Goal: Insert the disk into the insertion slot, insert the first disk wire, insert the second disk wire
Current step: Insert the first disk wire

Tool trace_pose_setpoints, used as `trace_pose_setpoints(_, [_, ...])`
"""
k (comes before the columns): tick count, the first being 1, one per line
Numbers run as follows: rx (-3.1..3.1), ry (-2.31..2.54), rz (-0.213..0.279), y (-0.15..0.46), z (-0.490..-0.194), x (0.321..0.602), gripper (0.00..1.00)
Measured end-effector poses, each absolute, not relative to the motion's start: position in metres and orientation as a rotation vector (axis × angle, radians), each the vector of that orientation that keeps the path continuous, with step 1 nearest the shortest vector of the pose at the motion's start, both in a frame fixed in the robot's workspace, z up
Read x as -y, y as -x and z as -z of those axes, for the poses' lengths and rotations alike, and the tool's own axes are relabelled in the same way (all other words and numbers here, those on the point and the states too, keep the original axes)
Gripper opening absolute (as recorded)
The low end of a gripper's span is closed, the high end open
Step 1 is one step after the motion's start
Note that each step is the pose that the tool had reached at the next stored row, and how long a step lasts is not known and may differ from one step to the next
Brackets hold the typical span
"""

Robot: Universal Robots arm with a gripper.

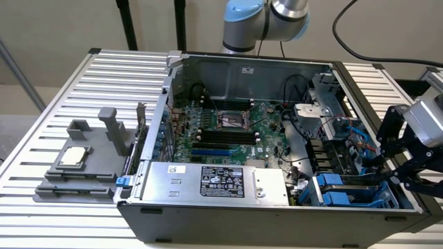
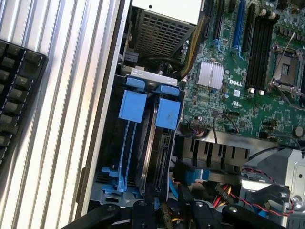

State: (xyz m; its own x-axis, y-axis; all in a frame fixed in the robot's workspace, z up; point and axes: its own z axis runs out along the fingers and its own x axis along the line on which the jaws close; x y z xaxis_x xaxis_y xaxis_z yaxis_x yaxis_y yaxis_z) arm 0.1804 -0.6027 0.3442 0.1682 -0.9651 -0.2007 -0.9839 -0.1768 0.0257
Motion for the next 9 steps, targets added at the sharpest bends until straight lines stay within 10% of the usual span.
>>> trace_pose_setpoints(9, [-1.872, 2.352, -0.284, -0.1846, -0.3432, 0.6027, 0.17])
